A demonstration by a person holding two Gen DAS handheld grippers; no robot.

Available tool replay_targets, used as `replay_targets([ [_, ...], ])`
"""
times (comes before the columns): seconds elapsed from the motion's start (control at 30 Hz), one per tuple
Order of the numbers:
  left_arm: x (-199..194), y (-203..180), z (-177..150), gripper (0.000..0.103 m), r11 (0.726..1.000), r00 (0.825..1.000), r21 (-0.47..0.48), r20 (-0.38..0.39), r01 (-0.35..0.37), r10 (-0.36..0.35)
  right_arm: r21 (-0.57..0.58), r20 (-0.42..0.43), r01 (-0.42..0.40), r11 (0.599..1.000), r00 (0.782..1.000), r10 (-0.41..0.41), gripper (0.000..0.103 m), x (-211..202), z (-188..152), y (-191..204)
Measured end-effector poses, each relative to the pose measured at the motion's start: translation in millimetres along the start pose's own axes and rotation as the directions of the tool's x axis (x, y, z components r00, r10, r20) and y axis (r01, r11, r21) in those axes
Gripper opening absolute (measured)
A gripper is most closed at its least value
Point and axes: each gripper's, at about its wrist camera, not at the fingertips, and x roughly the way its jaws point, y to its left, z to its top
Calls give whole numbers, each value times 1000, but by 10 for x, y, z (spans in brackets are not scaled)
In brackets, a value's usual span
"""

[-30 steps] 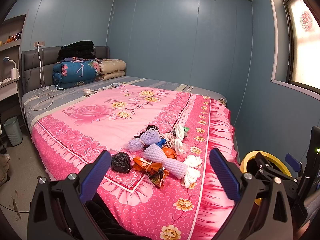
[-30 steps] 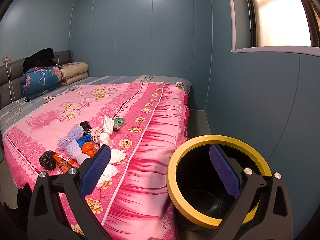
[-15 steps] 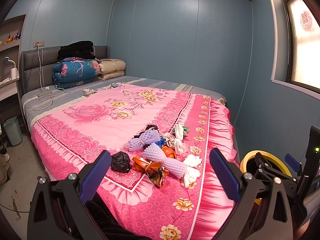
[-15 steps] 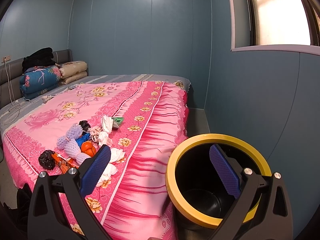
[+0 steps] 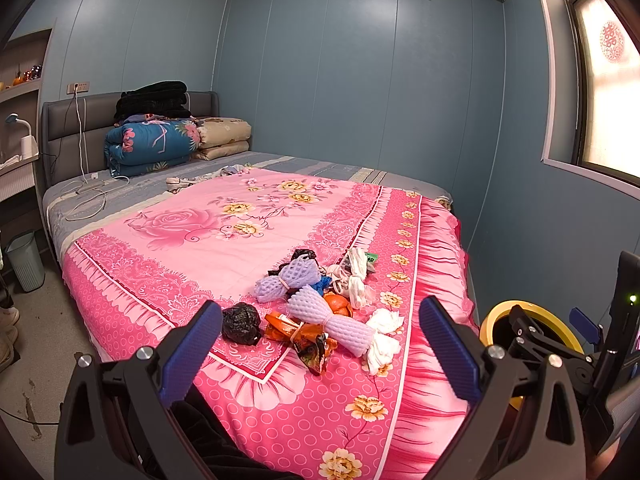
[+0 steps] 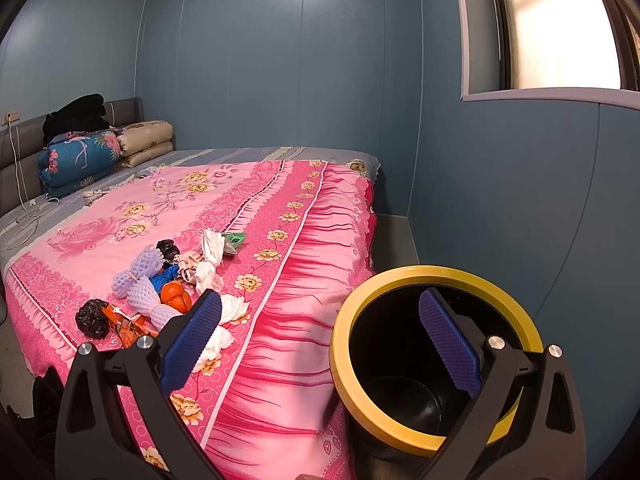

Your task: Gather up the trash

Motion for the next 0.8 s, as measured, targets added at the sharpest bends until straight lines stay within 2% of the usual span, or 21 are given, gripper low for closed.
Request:
replay_targets([
  [0.8,1,1,1,95,1000,1000,0,-1,0,0,2,-7,-1,1000,1000,1,95,7,-17,0],
])
